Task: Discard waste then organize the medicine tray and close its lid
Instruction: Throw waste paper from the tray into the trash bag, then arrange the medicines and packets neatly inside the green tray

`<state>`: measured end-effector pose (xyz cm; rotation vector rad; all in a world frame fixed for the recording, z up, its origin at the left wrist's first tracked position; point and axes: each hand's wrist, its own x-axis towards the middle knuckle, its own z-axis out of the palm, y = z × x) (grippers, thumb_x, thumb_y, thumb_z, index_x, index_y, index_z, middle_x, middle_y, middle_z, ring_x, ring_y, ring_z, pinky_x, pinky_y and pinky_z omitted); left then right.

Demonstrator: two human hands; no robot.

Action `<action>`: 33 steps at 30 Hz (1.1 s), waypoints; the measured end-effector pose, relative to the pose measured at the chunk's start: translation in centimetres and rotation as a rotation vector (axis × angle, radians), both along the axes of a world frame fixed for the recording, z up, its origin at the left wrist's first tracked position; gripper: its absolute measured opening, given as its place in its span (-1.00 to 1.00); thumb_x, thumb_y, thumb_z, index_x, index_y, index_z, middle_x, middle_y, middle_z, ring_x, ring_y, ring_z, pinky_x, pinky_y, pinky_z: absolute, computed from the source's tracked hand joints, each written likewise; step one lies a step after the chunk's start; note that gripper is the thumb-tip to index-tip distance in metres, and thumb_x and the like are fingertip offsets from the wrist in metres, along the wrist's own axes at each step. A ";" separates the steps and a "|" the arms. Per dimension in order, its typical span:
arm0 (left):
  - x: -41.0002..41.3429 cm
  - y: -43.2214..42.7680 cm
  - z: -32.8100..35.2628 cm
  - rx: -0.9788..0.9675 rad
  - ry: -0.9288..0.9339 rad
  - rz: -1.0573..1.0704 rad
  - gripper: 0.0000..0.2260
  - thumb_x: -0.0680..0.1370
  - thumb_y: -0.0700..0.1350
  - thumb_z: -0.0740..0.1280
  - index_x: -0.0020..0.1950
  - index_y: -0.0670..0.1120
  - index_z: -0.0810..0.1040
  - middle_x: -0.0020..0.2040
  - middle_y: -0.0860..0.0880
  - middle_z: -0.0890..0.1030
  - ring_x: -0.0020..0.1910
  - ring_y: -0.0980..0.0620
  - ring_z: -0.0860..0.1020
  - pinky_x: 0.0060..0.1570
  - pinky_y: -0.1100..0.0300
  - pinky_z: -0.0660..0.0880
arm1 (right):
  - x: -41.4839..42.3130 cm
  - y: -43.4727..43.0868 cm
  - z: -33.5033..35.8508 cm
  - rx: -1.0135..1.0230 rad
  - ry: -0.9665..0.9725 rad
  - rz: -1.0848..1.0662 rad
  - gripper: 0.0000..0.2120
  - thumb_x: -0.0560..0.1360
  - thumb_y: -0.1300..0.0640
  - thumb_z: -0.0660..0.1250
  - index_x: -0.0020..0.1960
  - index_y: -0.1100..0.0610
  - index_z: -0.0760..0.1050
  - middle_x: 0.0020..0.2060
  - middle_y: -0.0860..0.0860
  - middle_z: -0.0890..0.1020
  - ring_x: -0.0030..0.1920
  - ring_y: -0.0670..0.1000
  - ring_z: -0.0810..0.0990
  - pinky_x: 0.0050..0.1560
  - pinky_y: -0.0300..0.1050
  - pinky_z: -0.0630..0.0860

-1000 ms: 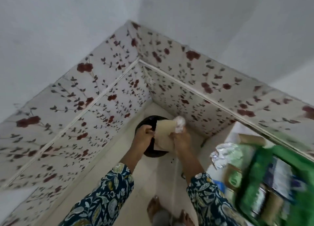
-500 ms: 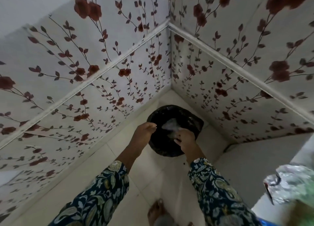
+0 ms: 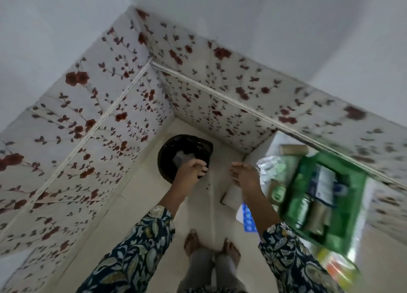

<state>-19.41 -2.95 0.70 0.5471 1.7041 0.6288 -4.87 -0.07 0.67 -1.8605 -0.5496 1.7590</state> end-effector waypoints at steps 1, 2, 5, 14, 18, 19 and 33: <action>1.4 -0.4 0.8 -0.002 0.001 -0.063 -0.82 0.59 -0.25 0.15 0.03 -0.21 0.54 -0.01 -0.16 0.57 -0.22 0.06 0.52 -0.24 0.28 0.43 | 1.8 -0.8 1.4 0.014 0.007 -0.058 -0.83 0.44 0.27 0.15 -0.30 0.15 0.42 -0.43 0.06 0.58 -0.37 -0.03 0.43 -0.34 -0.25 0.32; 2.7 -1.0 0.9 0.004 0.020 -0.131 -0.84 0.57 -0.25 0.17 -0.01 -0.19 0.54 -0.02 -0.17 0.57 -0.23 0.05 0.53 -0.26 0.30 0.44 | 3.3 -1.5 2.2 0.028 -0.003 -0.080 -0.89 0.36 0.24 0.19 -0.33 0.15 0.41 -0.51 0.01 0.58 -0.39 -0.03 0.43 -0.35 -0.26 0.32; 6.8 -2.7 0.2 0.031 0.162 -0.404 -0.87 0.51 -0.28 0.26 0.00 -0.25 0.57 -0.04 -0.25 0.61 -0.05 -0.13 0.58 -0.14 0.20 0.46 | 7.6 -3.9 3.4 0.059 -0.146 -0.013 -0.74 0.49 0.35 0.14 -0.34 0.16 0.38 -0.46 0.06 0.52 -0.55 -0.12 0.49 -0.48 -0.30 0.35; 16.1 -5.5 -5.3 -0.070 0.570 -0.878 -0.26 0.42 0.09 0.38 0.44 -0.16 0.11 0.39 -0.14 0.26 0.38 -0.17 0.25 0.23 -0.07 0.35 | 11.9 -7.0 1.7 0.186 -0.679 0.482 -0.65 0.49 0.32 0.17 0.27 0.24 0.43 0.21 0.23 0.56 0.21 0.20 0.53 0.18 -0.03 0.44; 16.2 -6.0 -5.7 0.030 0.809 -0.911 -0.52 0.48 -0.02 0.34 0.29 -0.19 0.28 0.29 -0.16 0.39 0.28 -0.17 0.39 0.14 -0.04 0.43 | 11.2 -7.1 0.3 0.189 -0.860 0.687 -0.58 0.48 0.37 0.09 0.33 0.25 0.29 0.24 0.23 0.45 0.20 0.23 0.51 0.11 0.05 0.48; 15.7 -6.1 -5.8 0.033 0.795 -0.889 -0.57 0.49 -0.06 0.33 0.26 -0.19 0.30 0.27 -0.17 0.41 0.26 -0.17 0.41 0.13 -0.04 0.43 | 11.0 -7.1 0.0 0.181 -0.905 0.737 -0.58 0.49 0.37 0.08 0.34 0.26 0.26 0.25 0.23 0.43 0.20 0.23 0.51 0.10 0.06 0.49; 8.5 -2.3 -1.8 0.099 0.396 -0.593 -0.83 0.43 -0.27 0.38 -0.22 -0.16 0.38 -0.32 -0.05 0.46 -0.21 0.01 0.43 -0.27 0.17 0.31 | 8.2 -5.8 -4.5 -0.073 -1.058 0.678 -0.41 0.34 0.07 0.33 0.29 0.31 0.32 -0.19 0.13 0.67 -0.41 -0.03 0.63 -0.55 -0.32 0.46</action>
